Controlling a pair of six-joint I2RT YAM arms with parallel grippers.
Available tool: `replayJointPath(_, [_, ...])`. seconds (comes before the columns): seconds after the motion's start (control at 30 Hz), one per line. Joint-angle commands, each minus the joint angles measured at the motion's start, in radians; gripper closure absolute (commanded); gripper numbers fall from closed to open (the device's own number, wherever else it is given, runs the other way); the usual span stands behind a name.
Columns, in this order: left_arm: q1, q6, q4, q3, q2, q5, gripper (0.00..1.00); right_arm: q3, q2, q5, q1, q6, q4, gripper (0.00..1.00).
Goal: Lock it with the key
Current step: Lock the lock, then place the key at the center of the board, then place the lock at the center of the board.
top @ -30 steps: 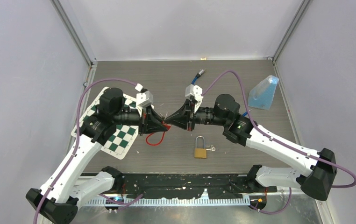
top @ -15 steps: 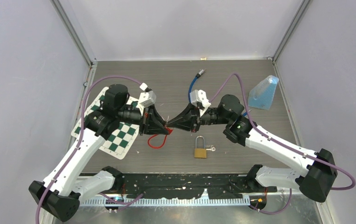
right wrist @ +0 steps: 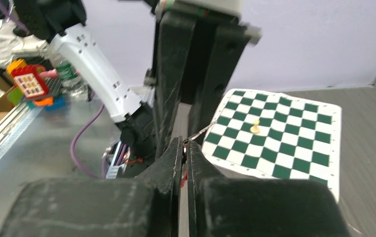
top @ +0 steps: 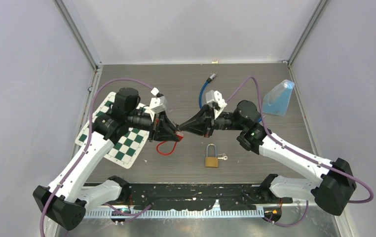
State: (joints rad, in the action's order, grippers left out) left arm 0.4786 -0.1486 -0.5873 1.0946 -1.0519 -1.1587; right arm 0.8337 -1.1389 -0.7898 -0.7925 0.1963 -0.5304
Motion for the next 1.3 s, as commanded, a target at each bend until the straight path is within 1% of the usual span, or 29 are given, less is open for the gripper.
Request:
replayJointPath(0.0, [0.005,-0.078,-0.113,-0.02,-0.011,0.086,1.0,0.077,0.061,0.046,0.048,0.113,-0.212,0.95])
replayJointPath(0.1, [0.006,-0.092,-0.126,-0.026,-0.007,0.086,1.0,0.084,0.047,0.043,0.08,0.194,-0.236,0.95])
replayJointPath(0.2, [0.006,-0.072,-0.1,-0.033,-0.003,0.101,1.0,0.084,0.037,0.038,0.097,0.229,-0.277,0.95])
replayJointPath(0.4, [0.006,-0.028,-0.045,-0.033,0.02,0.172,1.0,0.078,0.037,0.144,0.122,0.239,-0.194,0.95])
replayJointPath(0.47, [0.006,0.001,-0.005,-0.048,0.038,0.206,1.0,0.068,0.046,0.215,0.135,0.251,-0.148,0.95])
replayJointPath(0.5, [0.006,0.014,0.012,-0.055,0.046,0.221,1.0,0.066,0.051,0.265,0.142,0.255,-0.095,0.95])
replayJointPath(0.53, [0.006,0.043,0.043,-0.062,0.054,0.248,1.0,0.068,0.06,0.293,0.144,0.255,-0.061,0.95])
replayJointPath(0.57, [0.006,0.077,0.07,-0.073,0.06,0.275,1.0,0.083,0.062,0.363,0.145,0.255,0.033,0.95])
replayJointPath(0.6, [0.005,0.109,0.09,-0.079,0.061,0.306,1.0,0.092,0.063,0.431,0.146,0.253,0.085,0.95])
replayJointPath(0.63, [0.005,0.136,0.115,-0.085,0.062,0.346,1.0,0.115,0.06,0.461,0.147,0.252,0.187,0.95])
replayJointPath(0.67, [0.006,0.21,0.136,-0.093,0.06,0.391,1.0,0.124,0.052,0.513,0.147,0.251,0.233,0.95])
replayJointPath(0.73, [0.006,0.317,0.199,-0.124,0.049,0.504,1.0,0.129,0.038,0.564,0.147,0.263,0.347,0.95])
replayJointPath(0.8, [0.005,0.439,0.28,-0.168,0.028,0.581,1.0,0.106,0.022,0.594,0.147,0.283,0.372,0.95])
replayJointPath(0.9, [0.005,0.591,0.392,-0.25,-0.031,0.633,1.0,0.072,-0.027,0.598,0.143,0.318,0.386,0.95])
replayJointPath(0.93, [0.005,0.629,0.413,-0.273,-0.054,0.643,1.0,0.057,-0.039,0.595,0.138,0.332,0.389,0.95])
replayJointPath(1.0, [0.005,0.655,0.433,-0.313,-0.093,0.672,1.0,0.04,-0.081,0.597,0.119,0.338,0.396,0.95])
replayJointPath(1.07, [0.003,0.651,0.413,-0.338,-0.115,0.747,1.0,0.029,-0.131,0.608,0.085,0.334,0.401,0.95])
replayJointPath(1.1, [0.0,0.652,0.416,-0.354,-0.123,0.766,1.0,0.026,-0.163,0.617,0.072,0.326,0.402,0.95])
replayJointPath(1.17, [-0.007,0.653,0.423,-0.376,-0.142,0.772,1.0,0.024,-0.211,0.64,0.003,0.317,0.405,0.95])
replayJointPath(1.27, [-0.015,0.645,0.392,-0.394,-0.159,0.834,1.0,0.01,-0.271,0.687,-0.056,0.324,0.387,0.95])
